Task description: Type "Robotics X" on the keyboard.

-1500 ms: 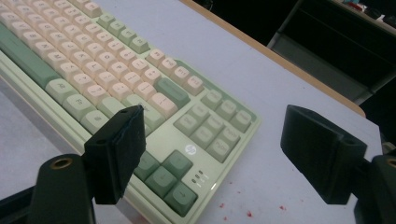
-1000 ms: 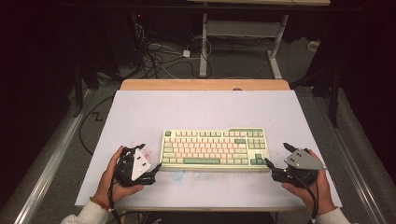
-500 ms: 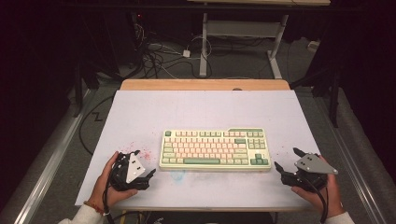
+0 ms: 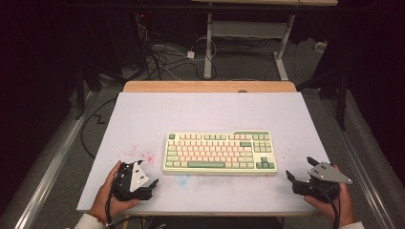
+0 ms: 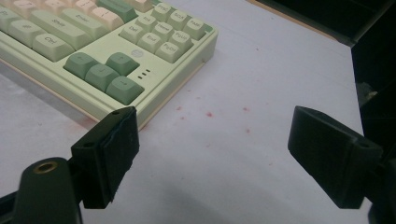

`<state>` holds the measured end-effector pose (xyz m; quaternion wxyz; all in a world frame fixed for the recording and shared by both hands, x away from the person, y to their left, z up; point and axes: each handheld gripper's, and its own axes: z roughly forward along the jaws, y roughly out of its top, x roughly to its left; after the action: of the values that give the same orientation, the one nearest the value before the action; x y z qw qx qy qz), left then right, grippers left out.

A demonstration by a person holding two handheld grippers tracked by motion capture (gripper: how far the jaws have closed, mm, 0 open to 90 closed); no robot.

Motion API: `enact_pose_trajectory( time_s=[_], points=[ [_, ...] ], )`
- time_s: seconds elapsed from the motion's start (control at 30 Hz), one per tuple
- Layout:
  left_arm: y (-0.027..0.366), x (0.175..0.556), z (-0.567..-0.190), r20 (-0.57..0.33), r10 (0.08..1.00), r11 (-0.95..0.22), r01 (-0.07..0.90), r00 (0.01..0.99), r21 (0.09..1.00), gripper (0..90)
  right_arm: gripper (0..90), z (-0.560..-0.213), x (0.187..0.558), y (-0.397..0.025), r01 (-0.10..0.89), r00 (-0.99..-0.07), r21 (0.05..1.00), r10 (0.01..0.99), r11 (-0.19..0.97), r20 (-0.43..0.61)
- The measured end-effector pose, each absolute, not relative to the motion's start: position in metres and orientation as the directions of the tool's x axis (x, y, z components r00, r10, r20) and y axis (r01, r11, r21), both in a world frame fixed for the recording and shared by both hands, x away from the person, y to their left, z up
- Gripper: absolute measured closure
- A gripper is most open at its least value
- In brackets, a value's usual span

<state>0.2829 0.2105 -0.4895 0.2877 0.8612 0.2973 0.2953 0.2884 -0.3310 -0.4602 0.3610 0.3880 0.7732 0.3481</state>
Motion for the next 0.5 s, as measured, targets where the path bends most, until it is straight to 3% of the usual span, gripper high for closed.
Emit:
enact_pose_trajectory(
  time_s=[0.5],
  points=[
    [0.214,0.281,-0.486,0.317,0.692,-0.629,0.326,0.649,0.706,16.5,17.0,-0.457,0.281,-0.321,0.305,-0.449,0.817,0.831,0.489,-0.330]
  ],
)
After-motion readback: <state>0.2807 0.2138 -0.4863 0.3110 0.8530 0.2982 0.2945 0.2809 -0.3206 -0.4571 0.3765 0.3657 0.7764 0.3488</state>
